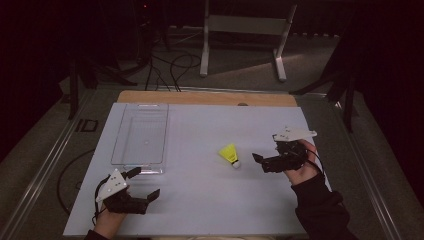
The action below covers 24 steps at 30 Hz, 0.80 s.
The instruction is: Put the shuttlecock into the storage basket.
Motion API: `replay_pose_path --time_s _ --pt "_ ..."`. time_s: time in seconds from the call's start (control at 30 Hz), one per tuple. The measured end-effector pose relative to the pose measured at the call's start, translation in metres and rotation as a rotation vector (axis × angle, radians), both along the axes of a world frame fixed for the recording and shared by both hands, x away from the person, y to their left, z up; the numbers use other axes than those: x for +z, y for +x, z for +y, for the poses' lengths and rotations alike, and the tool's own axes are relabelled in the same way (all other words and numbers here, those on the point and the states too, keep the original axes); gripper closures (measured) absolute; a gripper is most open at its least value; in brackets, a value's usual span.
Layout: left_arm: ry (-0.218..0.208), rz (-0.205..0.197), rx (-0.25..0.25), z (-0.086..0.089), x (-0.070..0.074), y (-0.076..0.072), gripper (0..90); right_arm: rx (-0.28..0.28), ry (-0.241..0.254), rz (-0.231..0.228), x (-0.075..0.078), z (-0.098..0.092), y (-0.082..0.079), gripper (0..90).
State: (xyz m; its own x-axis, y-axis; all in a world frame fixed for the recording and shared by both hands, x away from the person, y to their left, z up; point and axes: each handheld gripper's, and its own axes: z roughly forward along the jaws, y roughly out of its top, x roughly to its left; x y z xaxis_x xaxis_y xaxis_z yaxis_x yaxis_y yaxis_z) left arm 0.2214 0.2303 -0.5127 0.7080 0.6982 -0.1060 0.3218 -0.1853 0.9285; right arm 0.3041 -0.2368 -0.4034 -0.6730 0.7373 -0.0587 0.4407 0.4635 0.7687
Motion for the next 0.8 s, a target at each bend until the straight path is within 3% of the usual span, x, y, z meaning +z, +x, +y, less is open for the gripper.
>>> replay_pose_path --time_s 0.43,0.8 --pt "0.002 0.0 -0.005 -0.001 0.0 0.0 0.3 0.053 -0.02 0.017 0.001 0.017 0.006 7.7" --pt "-0.001 0.003 -0.008 -0.001 0.0 0.0 0.4 0.073 -0.022 0.077 -0.009 0.029 0.014 7.6"
